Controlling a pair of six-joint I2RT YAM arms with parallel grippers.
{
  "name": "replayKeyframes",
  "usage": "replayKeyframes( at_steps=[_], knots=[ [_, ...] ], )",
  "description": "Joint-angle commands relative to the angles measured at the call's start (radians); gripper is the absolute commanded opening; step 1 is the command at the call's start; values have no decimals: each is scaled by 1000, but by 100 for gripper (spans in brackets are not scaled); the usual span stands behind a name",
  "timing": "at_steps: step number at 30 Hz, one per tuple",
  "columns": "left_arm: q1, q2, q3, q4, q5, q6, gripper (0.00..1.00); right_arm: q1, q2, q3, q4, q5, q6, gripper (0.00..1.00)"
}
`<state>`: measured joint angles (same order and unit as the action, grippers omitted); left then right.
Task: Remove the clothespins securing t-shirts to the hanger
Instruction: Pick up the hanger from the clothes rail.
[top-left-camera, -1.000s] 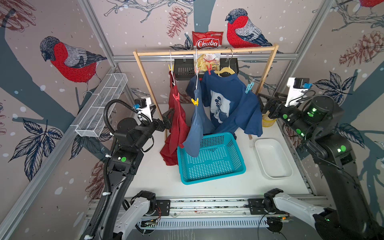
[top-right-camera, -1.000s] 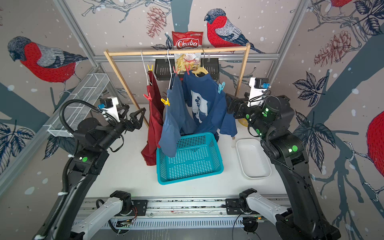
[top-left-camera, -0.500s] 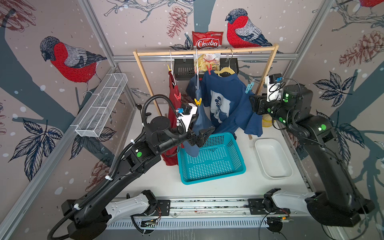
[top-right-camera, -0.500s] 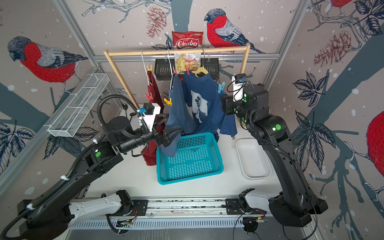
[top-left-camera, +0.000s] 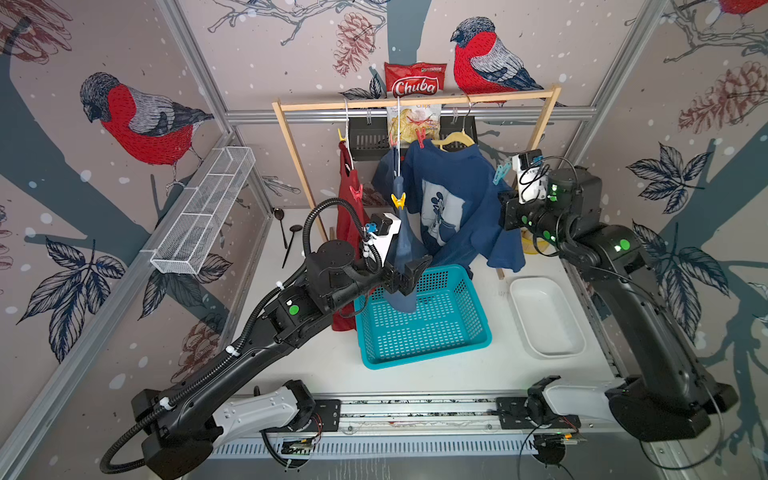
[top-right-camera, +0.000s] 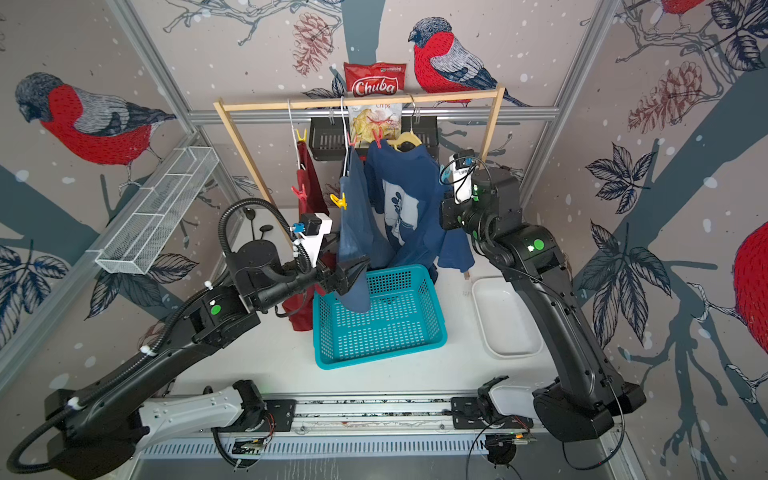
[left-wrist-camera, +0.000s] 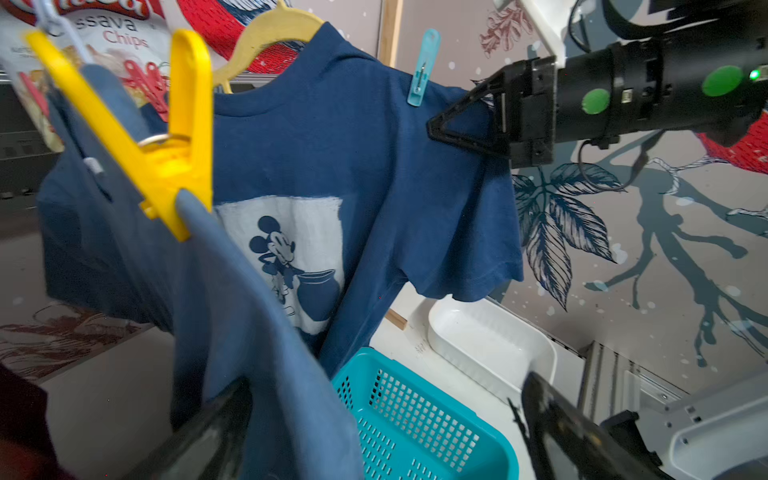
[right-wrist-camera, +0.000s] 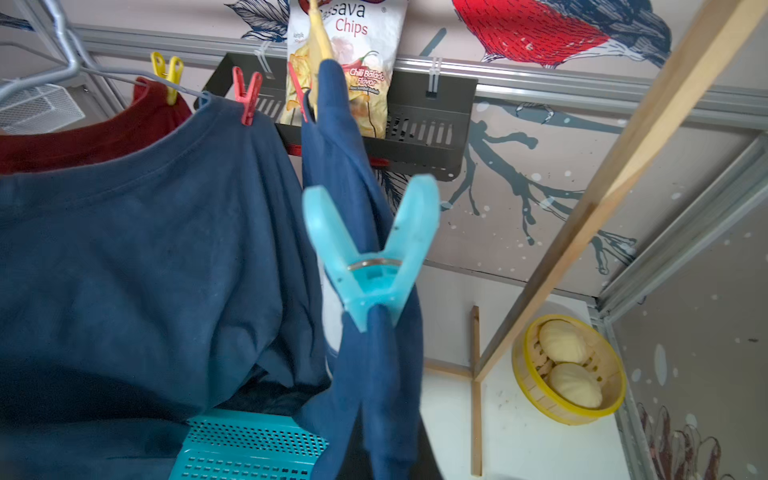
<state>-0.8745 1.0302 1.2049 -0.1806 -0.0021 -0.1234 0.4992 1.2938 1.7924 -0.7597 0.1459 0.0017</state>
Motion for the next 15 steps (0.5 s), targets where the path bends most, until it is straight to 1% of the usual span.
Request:
replayKeyframes(
  at_steps=[1,6,12,15],
  knots=[
    [-2,-9,-5,48,-93,-10,98,-1,-27,-27,131,11,-14,0],
    [-2,-13,-11,39,-118,-15,98,-1,-100,-91,265,4,-34,0],
    [-1,-19,-13,48,-125,-13,98,-1,-119,-88,351,6,-61,0],
    [-1,-22,-20,40,-137,-13,98,-1,-158,-143,442,-1,-89,0]
  ],
)
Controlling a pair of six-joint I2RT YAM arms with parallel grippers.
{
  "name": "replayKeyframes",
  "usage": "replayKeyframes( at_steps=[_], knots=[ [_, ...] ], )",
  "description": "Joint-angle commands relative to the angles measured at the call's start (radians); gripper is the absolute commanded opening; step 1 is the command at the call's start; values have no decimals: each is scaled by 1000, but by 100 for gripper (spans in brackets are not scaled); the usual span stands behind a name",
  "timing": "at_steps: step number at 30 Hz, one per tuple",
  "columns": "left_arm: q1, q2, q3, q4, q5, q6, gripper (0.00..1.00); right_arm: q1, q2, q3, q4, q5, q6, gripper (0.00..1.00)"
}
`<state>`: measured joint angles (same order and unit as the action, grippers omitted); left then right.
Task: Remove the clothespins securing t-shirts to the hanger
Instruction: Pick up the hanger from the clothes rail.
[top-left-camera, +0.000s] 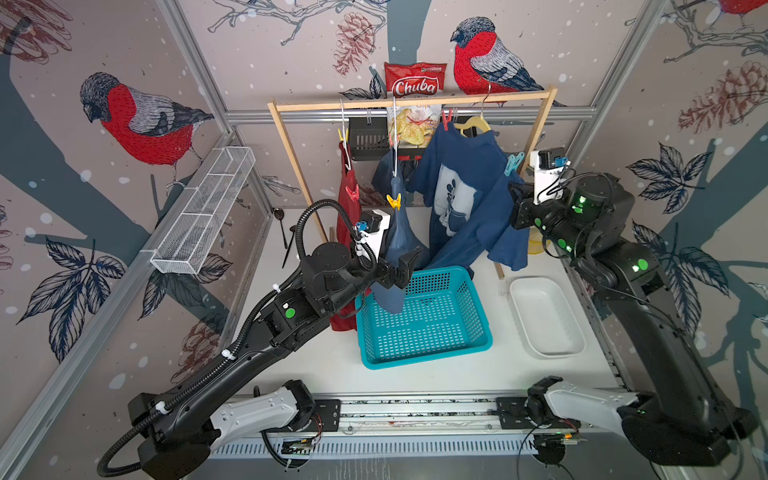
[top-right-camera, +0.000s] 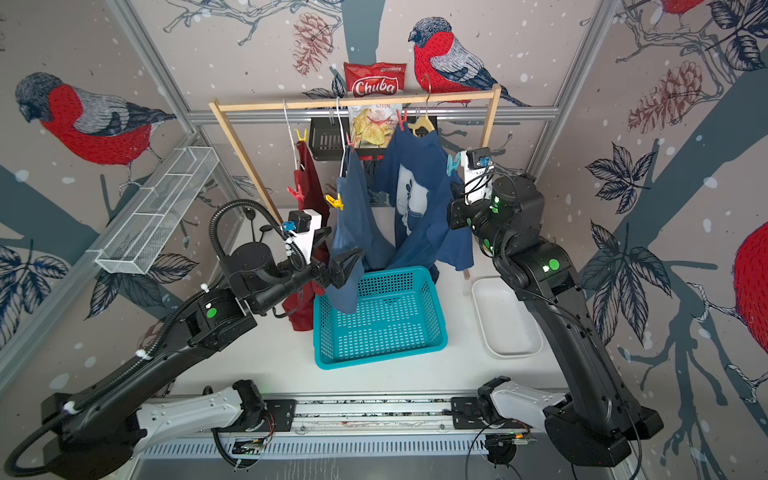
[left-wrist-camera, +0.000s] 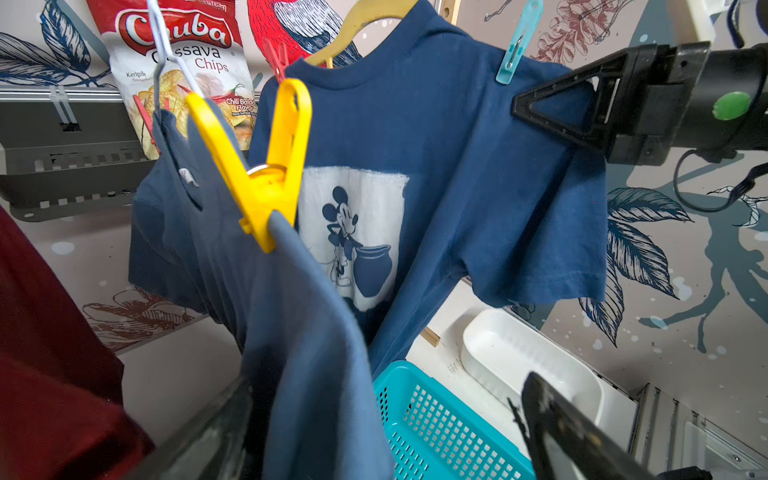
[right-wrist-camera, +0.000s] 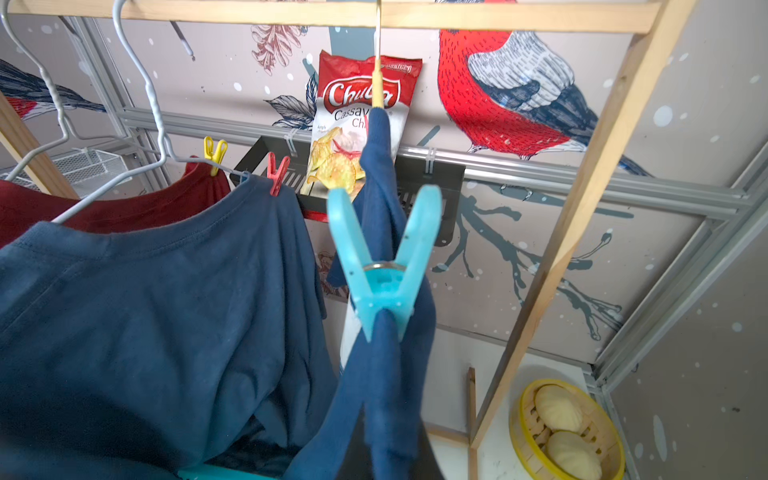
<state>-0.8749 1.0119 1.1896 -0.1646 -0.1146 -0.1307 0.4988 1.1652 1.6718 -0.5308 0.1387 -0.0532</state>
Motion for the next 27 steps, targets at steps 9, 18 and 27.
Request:
replayKeyframes(
  at_steps=[9,18,27],
  knots=[
    [1,-34,-14,8,-80,-27,97,-1,-105,-41,184,-80,-41,0],
    [1,-24,25,-28,-101,-38,97,-1,-165,-4,-13,-89,-78,0],
    [0,-32,0,-21,-102,-87,97,0,-203,-65,-31,-183,-208,0]
  ],
)
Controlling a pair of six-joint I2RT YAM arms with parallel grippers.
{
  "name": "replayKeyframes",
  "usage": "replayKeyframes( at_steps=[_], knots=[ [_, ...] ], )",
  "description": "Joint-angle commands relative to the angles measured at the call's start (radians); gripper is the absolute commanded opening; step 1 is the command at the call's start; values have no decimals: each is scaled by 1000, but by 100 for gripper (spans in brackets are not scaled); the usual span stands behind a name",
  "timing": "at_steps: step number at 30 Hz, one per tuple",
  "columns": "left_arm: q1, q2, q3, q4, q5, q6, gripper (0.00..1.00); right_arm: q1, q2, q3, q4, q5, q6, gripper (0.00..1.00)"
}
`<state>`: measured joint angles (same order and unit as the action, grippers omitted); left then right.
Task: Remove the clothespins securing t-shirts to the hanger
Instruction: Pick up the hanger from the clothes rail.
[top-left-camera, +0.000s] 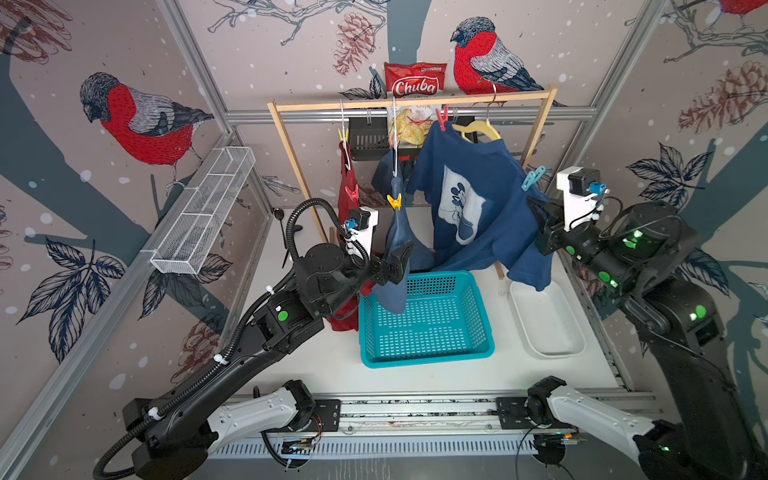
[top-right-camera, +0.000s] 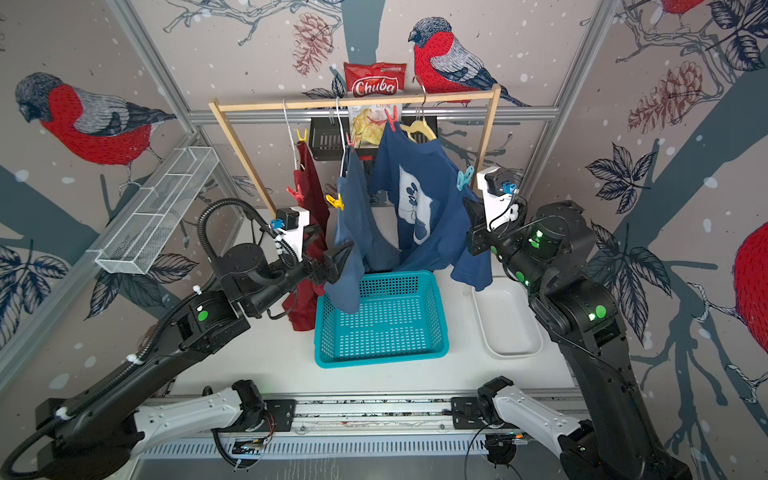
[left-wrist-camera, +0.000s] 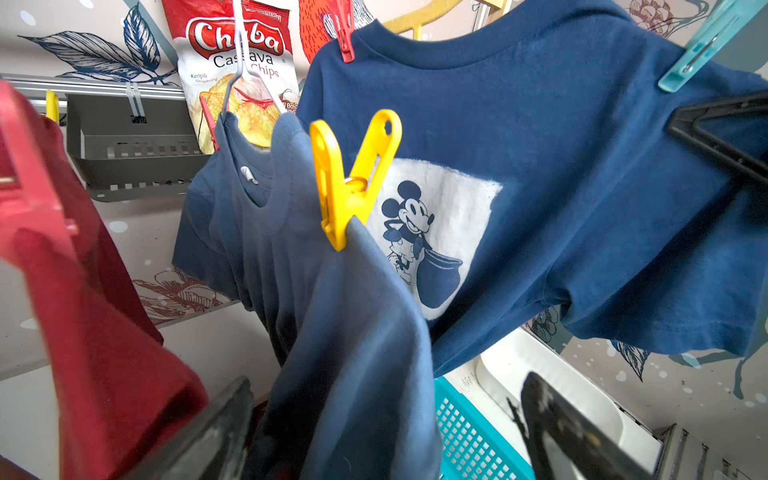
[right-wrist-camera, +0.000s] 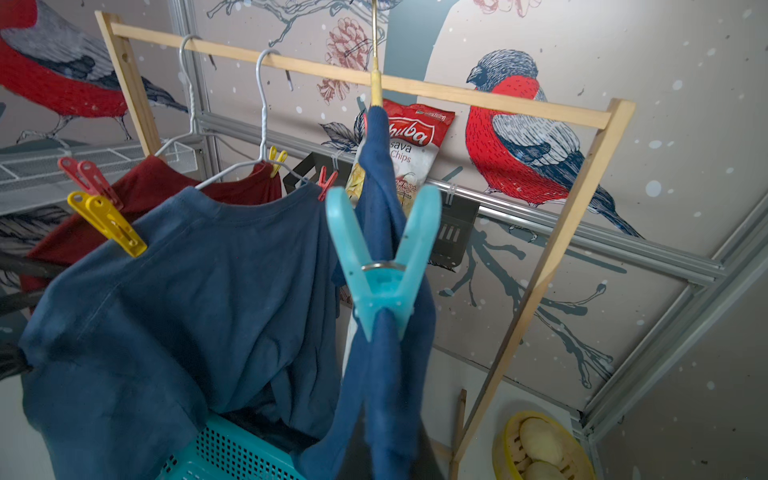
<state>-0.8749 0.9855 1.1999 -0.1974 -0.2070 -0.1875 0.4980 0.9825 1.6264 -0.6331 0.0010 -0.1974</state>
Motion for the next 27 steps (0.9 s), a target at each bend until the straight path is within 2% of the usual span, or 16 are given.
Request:
replayKeyframes(
  at_steps=[1,10,17,22,27],
  knots=[
    [-1,-8,-22,17,-18,-29,97,0,-35,-40,94,-44,-79,0],
    [1,4,-34,23,-59,-31,97,0,-86,-45,199,-102,-146,0],
    [-1,-32,30,-1,-34,2,96,0,-116,0,219,-93,-77,0],
    [0,-75,60,-9,-11,26,91,0,-115,102,202,-128,-42,0],
    [0,-94,57,-22,-37,27,93,0,-87,257,164,-189,1,0]
  ],
)
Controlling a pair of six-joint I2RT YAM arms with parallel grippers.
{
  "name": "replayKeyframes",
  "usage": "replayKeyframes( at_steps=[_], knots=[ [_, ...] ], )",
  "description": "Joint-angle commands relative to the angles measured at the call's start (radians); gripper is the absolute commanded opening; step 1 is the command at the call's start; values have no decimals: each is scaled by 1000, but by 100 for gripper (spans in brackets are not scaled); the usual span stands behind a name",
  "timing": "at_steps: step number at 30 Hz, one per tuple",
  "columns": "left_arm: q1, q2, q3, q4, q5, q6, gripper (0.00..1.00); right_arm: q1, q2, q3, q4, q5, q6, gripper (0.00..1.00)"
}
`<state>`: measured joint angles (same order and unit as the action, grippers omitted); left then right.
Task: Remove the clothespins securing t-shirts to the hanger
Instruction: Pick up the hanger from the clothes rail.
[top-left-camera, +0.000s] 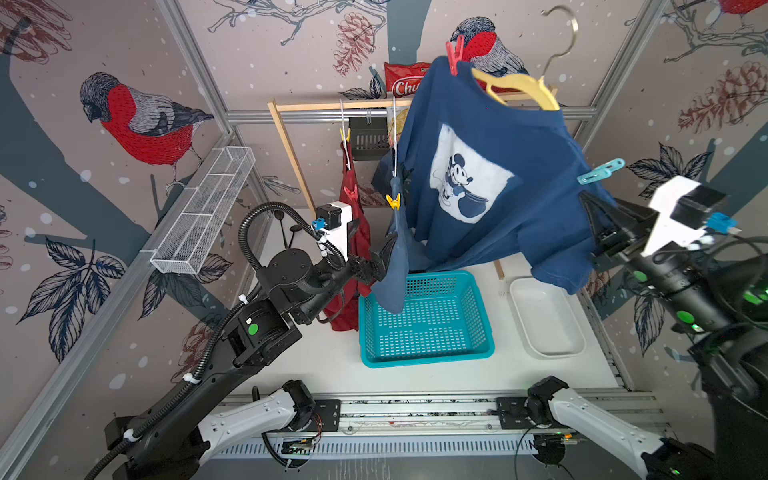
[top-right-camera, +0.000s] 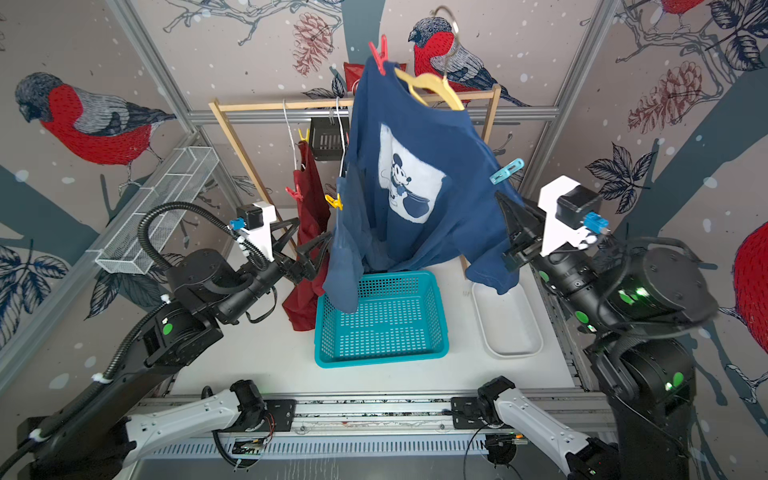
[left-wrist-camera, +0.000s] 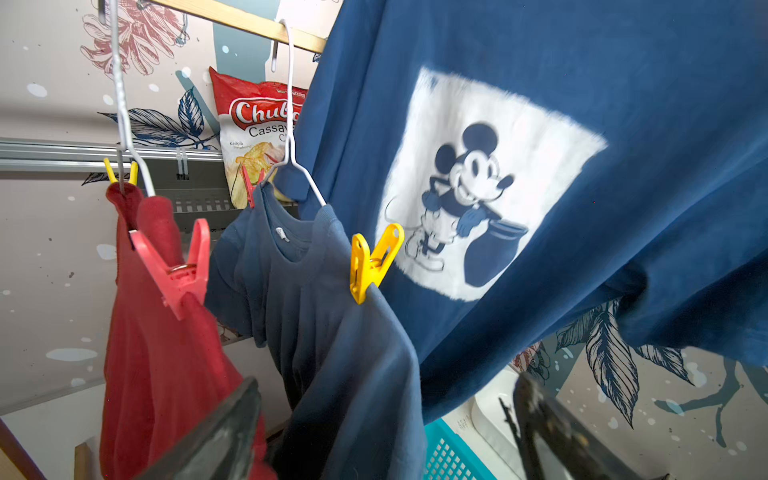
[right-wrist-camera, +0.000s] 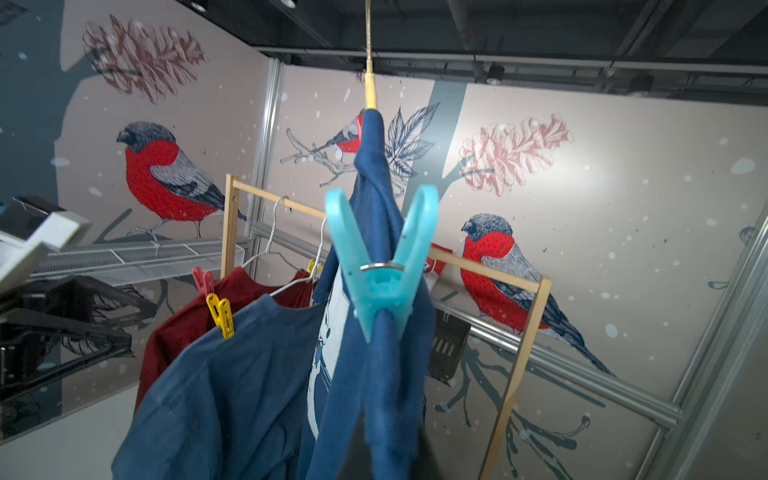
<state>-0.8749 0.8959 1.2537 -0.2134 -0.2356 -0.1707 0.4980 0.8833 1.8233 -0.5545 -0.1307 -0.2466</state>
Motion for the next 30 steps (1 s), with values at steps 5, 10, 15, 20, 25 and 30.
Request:
replayKeyframes(
  at_steps=[5,10,15,20,25,30],
  knots=[
    [1,-8,20,-41,-14,3,94,0,51,200,23,-167,90,0],
    [1,0,94,-148,-77,36,93,0,82,275,-100,-225,88,0],
    [1,-10,184,-258,-164,87,95,3,52,189,-216,-275,63,0],
    [1,-21,257,-300,-118,119,95,20,28,83,-196,-359,62,0],
    [1,33,400,-361,27,119,95,27,86,90,-227,-426,27,0],
    [1,72,471,-369,77,148,95,27,57,36,-128,-447,13,0]
  ],
)
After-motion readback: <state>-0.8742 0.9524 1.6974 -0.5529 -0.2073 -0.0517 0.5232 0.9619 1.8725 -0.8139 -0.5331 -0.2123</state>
